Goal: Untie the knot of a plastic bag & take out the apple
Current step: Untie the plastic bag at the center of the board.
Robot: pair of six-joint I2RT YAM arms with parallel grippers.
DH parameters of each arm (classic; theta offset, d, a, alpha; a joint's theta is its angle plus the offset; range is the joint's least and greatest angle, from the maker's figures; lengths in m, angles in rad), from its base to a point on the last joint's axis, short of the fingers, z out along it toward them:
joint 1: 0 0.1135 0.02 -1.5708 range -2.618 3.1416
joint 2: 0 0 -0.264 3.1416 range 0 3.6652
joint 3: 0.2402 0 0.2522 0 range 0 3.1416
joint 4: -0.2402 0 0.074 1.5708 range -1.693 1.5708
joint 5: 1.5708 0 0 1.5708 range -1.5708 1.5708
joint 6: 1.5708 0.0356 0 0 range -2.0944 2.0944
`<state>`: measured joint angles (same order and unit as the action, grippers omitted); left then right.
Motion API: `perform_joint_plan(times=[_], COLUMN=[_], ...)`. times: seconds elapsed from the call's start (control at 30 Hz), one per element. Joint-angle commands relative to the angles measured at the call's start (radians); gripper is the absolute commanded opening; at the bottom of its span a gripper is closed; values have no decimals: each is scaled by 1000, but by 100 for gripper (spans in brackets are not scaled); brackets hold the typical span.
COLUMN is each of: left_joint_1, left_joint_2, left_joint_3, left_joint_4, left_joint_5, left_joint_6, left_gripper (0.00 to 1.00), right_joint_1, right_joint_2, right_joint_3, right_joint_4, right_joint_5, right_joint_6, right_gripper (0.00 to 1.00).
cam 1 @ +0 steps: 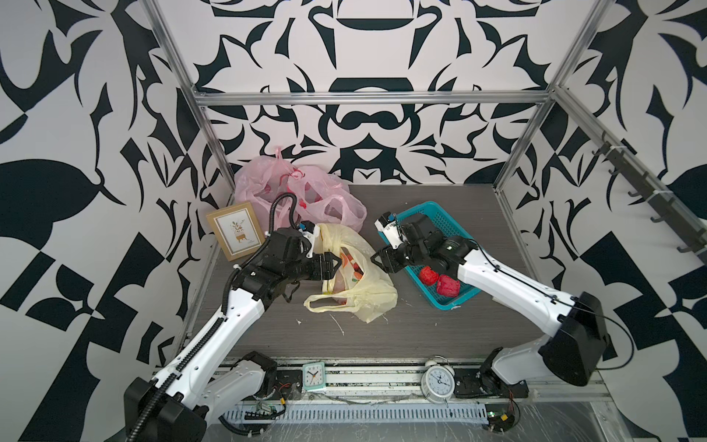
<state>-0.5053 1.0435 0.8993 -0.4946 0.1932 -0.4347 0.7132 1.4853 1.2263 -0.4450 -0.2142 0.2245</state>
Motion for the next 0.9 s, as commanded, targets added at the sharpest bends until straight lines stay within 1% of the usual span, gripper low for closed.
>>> perform_joint_plan(times=[0.0,0.07,0.13,0.17,0.2,0.23,0.37,0.43,0.47,0.57,0.63,0.7,0.77,0.83,0.87], left_joint_1=[-77,-104,-114,-118,-123,-131,-150,-150,-150,-150,-150,-151,-152,-153,-153], left_joint_2=[50,87,119,127,140,150,178,183,185,197,209,211,213,218,220], left_joint_3=[34,50,53,53,53,52,46,29,24,8,10,7,-1,-13,-20], left_joint_4=[-6,-24,-29,-29,-28,-28,-20,21,49,93,94,97,103,99,97], left_joint_5=[-89,-124,-129,-121,-117,-116,-155,-156,-149,-126,-112,-103,-95,-88,-87], left_joint_6=[-59,-56,-61,-66,-73,-76,-79,-82,-84,-99,-102,-106,-112,-115,-115], left_gripper=[78,77,72,66,57,55,55,48,46,47,54,58,61,60,58], right_joint_1=[22,41,53,57,62,66,75,86,93,117,134,153,168,181,186], right_joint_2=[11,30,48,54,59,62,80,101,113,160,191,220,242,248,244], right_joint_3=[65,68,70,72,71,72,82,99,108,142,165,185,202,207,205], right_joint_4=[4,9,15,17,24,27,35,22,13,-20,-39,-50,-58,-52,-43], right_joint_5=[-22,-3,1,3,8,13,29,64,86,170,196,213,229,228,230], right_joint_6=[31,31,32,33,33,33,35,32,29,20,16,13,10,14,19], right_gripper=[56,56,56,55,55,55,51,46,44,38,34,29,17,1,0])
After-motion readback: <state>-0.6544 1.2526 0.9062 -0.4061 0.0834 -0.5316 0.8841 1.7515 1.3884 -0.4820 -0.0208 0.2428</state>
